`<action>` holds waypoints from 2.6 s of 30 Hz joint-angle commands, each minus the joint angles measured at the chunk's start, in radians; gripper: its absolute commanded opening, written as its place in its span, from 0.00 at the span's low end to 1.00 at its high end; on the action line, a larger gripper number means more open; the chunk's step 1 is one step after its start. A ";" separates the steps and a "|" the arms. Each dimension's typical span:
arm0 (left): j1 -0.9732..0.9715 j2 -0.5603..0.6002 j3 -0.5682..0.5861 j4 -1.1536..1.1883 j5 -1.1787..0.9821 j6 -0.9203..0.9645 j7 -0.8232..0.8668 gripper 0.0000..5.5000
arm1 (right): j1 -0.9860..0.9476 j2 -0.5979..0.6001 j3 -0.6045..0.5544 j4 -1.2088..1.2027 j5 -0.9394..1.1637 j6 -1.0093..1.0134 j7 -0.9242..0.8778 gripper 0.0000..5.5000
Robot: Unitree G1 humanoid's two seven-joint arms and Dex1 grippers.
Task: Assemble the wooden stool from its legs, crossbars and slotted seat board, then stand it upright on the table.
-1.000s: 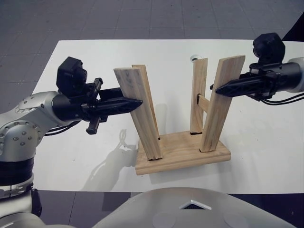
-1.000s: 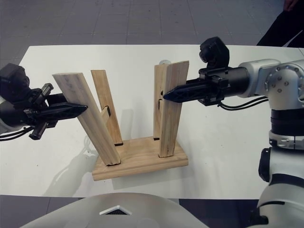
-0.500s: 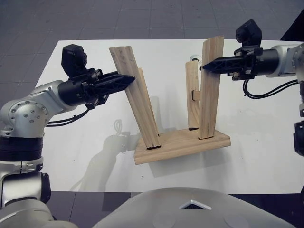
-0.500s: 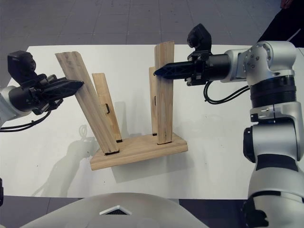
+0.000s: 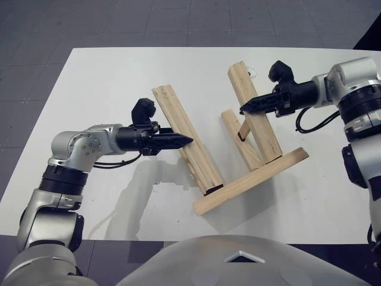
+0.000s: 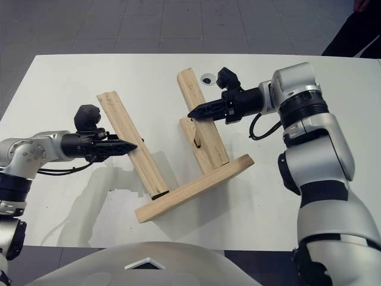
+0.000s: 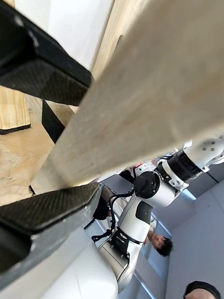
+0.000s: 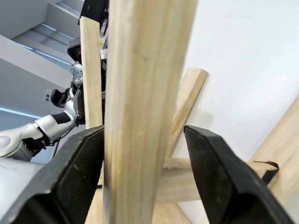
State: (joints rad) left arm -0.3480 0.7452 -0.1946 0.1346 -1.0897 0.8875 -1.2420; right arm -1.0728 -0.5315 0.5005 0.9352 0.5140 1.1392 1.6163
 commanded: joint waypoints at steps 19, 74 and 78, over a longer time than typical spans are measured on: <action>0.278 0.002 0.469 -0.242 0.118 -0.030 0.193 0.51 | -0.018 -0.155 -0.450 0.164 -0.100 -0.086 -0.135 0.54; 0.687 -0.095 0.160 -0.558 0.742 -0.562 0.403 0.40 | 0.839 -0.322 -0.318 -0.879 -0.158 -0.364 -0.307 0.02; 0.752 -0.073 0.256 -0.587 0.653 -0.590 0.338 0.40 | 0.866 -0.370 -0.373 -0.824 -0.139 -0.414 -0.269 0.02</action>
State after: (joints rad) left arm 0.3701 0.6409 -0.0044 -0.4372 -0.3851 0.3222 -0.8563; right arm -0.2249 -0.8573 0.1707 0.0905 0.3585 0.7506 1.3241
